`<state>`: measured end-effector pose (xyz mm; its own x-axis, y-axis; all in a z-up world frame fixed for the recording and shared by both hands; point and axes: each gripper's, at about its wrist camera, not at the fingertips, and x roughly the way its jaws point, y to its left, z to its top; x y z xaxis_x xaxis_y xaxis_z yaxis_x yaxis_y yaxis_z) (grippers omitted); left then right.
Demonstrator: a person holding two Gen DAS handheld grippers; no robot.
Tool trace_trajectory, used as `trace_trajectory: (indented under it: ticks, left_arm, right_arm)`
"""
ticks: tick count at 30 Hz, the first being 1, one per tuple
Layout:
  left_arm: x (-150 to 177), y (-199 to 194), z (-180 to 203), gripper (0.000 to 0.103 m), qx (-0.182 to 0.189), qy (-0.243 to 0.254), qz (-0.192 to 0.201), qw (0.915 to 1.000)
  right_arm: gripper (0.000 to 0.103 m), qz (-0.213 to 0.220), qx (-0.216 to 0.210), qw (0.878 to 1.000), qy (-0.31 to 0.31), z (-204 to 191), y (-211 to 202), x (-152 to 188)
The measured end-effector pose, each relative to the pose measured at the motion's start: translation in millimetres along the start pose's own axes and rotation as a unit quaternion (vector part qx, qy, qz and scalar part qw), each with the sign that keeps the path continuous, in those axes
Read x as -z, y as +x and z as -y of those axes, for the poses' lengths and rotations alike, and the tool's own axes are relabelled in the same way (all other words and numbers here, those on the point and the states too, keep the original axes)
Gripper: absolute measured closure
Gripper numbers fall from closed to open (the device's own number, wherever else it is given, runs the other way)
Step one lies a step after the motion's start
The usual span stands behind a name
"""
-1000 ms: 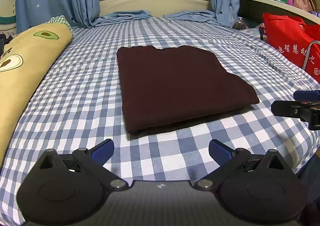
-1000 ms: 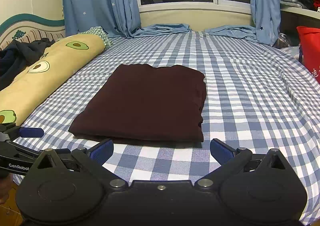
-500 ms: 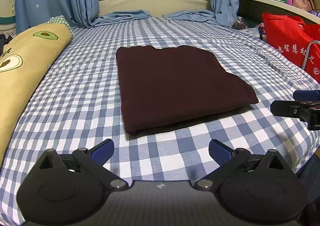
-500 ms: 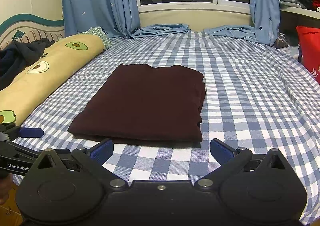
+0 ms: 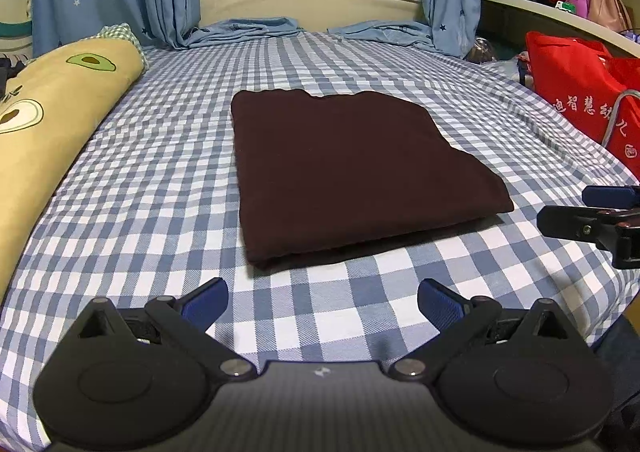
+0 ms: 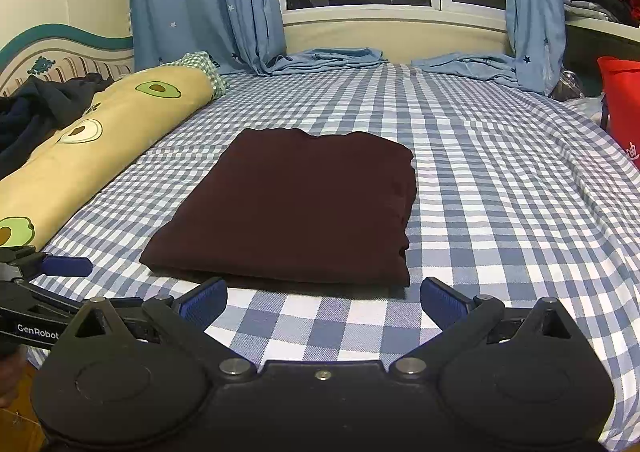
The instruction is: Fold small clothes
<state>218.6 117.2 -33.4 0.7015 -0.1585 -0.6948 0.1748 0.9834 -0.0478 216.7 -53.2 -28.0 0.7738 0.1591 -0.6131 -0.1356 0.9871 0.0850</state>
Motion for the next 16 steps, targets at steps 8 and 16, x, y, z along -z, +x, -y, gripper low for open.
trace_trajectory:
  ticks: [8, 16]
  left_arm:
    - [1.4, -5.7, 3.3, 0.001, 0.010, 0.000, 0.026, 0.9996]
    - [-0.4, -13.8, 4.0, 0.001, 0.021, -0.012, 0.048, 0.9986]
  right_arm:
    - [0.001, -0.002, 0.000, 1.000, -0.001, 0.0, 0.8, 0.5]
    - [0.001, -0.004, 0.000, 1.000, 0.000, 2.2, 3.4, 1.6]
